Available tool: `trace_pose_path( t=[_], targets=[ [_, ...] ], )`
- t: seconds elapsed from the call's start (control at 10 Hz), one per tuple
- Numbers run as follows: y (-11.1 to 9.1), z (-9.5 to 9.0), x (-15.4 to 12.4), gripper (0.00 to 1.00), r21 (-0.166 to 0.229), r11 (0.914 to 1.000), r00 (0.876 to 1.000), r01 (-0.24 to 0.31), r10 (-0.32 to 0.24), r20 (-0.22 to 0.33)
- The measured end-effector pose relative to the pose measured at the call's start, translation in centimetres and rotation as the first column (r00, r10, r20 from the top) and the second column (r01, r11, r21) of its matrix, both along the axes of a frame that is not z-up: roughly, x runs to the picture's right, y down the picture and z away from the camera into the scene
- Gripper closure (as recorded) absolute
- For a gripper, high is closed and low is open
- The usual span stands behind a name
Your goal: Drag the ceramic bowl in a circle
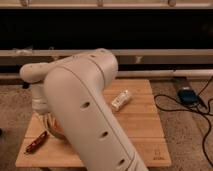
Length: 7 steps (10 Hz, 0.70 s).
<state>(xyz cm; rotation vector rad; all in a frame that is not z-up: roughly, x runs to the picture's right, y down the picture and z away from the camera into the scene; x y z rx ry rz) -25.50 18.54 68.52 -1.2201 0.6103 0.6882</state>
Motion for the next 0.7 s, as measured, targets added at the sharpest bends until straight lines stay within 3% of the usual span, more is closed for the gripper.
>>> trace_pose_path(
  t=[0.3,0.5,0.7],
  targets=[
    [-0.1,1.2,5.0,1.0,-0.01,0.9998,0.995,0.019,-0.02,-0.094],
    [-1.7,3.7,7.0,1.0,0.027,0.9979,0.991,0.059,-0.056,-0.12],
    [-4.0,6.7,8.0,1.0,0.113,0.9863,0.987,0.12,-0.106,-0.121]
  ],
)
